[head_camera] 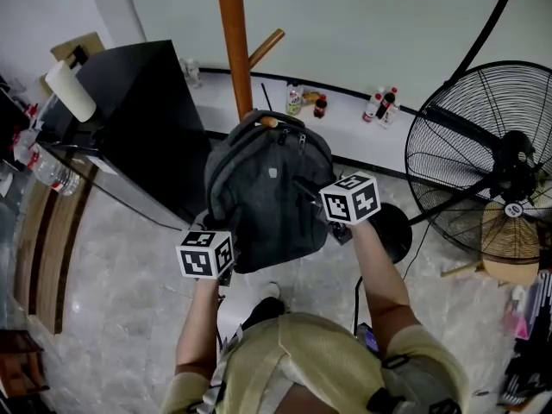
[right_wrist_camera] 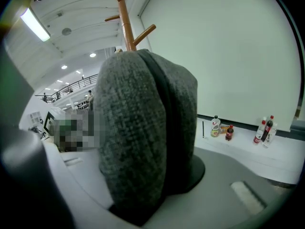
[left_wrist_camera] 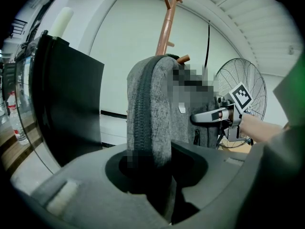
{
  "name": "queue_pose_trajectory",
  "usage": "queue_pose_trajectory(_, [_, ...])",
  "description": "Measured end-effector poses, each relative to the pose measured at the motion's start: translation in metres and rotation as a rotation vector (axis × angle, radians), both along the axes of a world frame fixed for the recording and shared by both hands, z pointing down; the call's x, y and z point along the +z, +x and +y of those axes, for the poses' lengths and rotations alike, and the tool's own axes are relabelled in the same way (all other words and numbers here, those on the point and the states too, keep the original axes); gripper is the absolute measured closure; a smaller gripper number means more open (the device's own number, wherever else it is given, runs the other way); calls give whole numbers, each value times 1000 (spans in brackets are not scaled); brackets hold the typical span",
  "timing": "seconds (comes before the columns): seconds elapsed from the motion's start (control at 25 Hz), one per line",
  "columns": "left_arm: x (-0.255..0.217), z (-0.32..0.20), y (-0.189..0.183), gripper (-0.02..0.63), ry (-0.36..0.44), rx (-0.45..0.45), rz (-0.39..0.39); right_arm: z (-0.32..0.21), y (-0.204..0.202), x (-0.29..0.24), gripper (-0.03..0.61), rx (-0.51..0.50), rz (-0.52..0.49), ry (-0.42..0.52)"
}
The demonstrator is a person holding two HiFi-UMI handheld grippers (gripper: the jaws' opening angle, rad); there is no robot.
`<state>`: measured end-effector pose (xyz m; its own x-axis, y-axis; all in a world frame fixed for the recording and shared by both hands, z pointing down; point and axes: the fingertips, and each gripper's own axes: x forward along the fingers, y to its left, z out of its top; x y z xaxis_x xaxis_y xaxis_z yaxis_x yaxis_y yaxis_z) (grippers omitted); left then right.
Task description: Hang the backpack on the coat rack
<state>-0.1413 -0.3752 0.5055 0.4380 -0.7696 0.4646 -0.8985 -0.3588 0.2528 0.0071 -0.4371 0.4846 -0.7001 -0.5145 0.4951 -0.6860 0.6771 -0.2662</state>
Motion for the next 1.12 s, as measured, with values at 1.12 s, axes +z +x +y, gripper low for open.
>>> queue_pose_trajectory(1.12, [30, -39, -8, 453, 86, 44, 5, -33, 8, 17, 365, 35, 46, 211])
